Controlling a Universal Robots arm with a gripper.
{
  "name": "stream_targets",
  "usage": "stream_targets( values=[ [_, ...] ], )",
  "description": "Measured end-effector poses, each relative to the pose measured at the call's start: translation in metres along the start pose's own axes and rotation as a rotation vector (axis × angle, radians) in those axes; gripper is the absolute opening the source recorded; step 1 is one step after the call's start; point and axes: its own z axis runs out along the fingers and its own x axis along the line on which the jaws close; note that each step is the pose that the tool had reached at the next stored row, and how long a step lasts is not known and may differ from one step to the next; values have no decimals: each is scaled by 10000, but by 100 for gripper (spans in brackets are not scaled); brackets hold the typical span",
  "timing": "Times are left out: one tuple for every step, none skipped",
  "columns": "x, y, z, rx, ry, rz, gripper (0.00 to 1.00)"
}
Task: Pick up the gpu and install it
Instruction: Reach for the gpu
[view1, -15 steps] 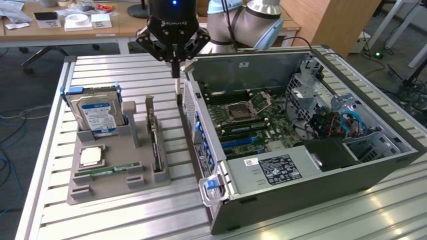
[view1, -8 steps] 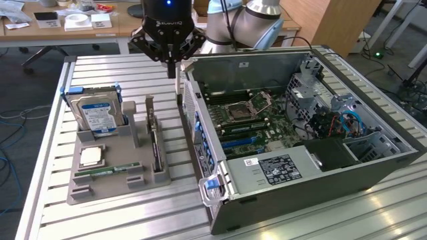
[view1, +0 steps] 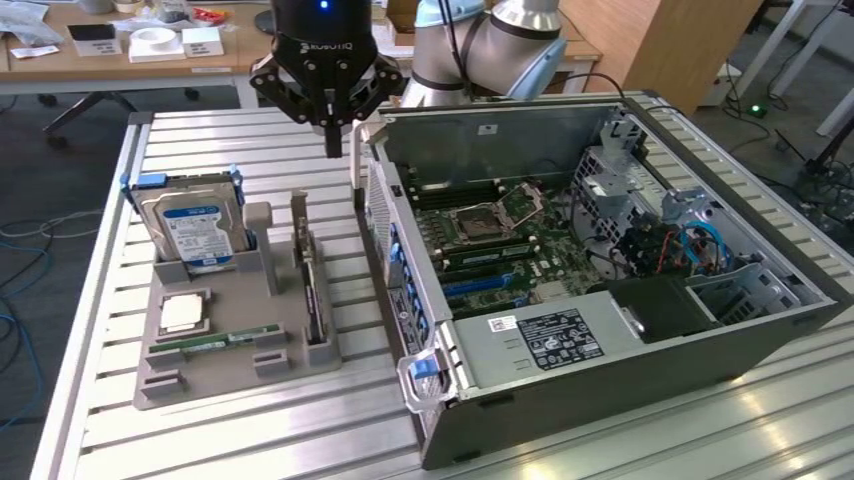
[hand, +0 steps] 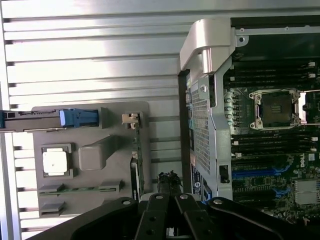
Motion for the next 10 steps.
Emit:
stream_targets(
  values=[
    [0,0,0,0,0,-1,11],
    [1,0,-1,1,1,0,11],
    [2,0,-1,2,1,0,11],
    [2,0,-1,1,2,0,11],
    [2,0,-1,1,1,0,11],
    [2,0,-1,1,1,0,11],
    [2,0,-1,1,2,0,11],
    [2,0,-1,1,1,0,11],
    [2,0,-1,2,1,0,11],
    [2,0,-1,1,1,0,11]
  ],
)
